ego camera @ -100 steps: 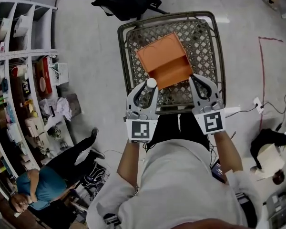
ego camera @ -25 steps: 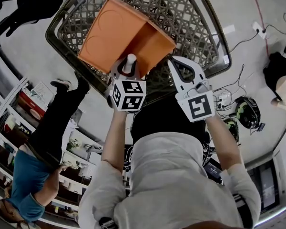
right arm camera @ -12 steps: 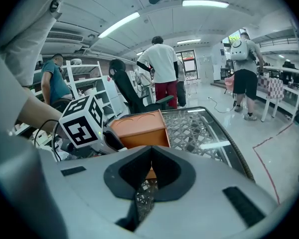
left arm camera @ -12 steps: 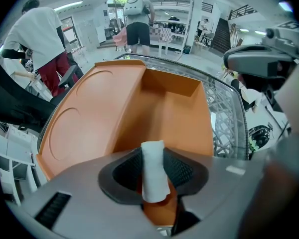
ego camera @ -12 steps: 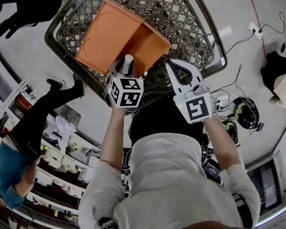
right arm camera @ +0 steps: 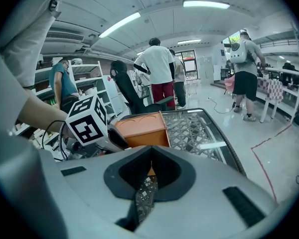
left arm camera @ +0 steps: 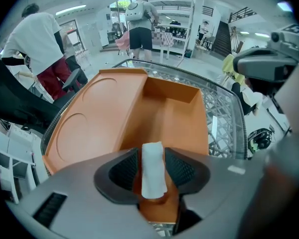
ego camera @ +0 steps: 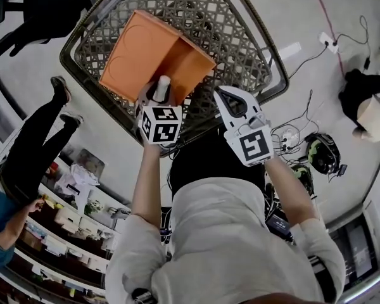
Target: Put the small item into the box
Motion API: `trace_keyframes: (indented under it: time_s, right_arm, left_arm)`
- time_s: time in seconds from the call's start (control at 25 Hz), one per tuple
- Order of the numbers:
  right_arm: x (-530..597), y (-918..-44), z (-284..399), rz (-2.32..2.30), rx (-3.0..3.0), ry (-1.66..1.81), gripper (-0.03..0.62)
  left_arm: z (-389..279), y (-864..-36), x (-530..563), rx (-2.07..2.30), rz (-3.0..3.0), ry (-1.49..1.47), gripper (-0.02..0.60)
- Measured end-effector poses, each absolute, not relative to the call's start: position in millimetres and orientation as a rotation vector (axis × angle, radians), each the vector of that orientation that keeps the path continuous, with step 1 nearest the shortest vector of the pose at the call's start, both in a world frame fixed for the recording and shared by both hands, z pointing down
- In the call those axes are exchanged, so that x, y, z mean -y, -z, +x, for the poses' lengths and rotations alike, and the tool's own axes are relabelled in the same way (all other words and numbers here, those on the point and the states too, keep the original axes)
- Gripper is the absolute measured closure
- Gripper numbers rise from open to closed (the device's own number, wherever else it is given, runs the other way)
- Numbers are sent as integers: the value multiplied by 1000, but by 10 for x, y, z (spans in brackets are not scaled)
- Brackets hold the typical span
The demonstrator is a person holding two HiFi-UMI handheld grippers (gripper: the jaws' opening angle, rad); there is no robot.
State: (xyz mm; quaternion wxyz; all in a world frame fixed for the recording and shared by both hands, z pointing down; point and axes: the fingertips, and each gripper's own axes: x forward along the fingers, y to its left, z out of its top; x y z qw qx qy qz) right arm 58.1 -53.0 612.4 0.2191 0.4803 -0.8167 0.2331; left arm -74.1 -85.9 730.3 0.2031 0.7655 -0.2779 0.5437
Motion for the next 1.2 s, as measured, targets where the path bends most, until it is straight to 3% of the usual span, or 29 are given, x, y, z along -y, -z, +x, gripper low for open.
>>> trace_keyframes:
  time_s: [0.24, 0.72, 1.2]
  right_arm:
    - [530, -5834, 523, 1323, 2285, -617, 591]
    - [643, -5030, 326, 1297, 2430, -488, 591]
    - [765, -4923, 261, 1128, 2524, -449, 591]
  left_arm:
    - [-740, -6995, 832, 810, 2161, -1479, 422]
    - [-668, -5901, 740, 1066, 2241, -1071, 425]
    - [-986, -5714, 687, 1342, 2119, -947, 448]
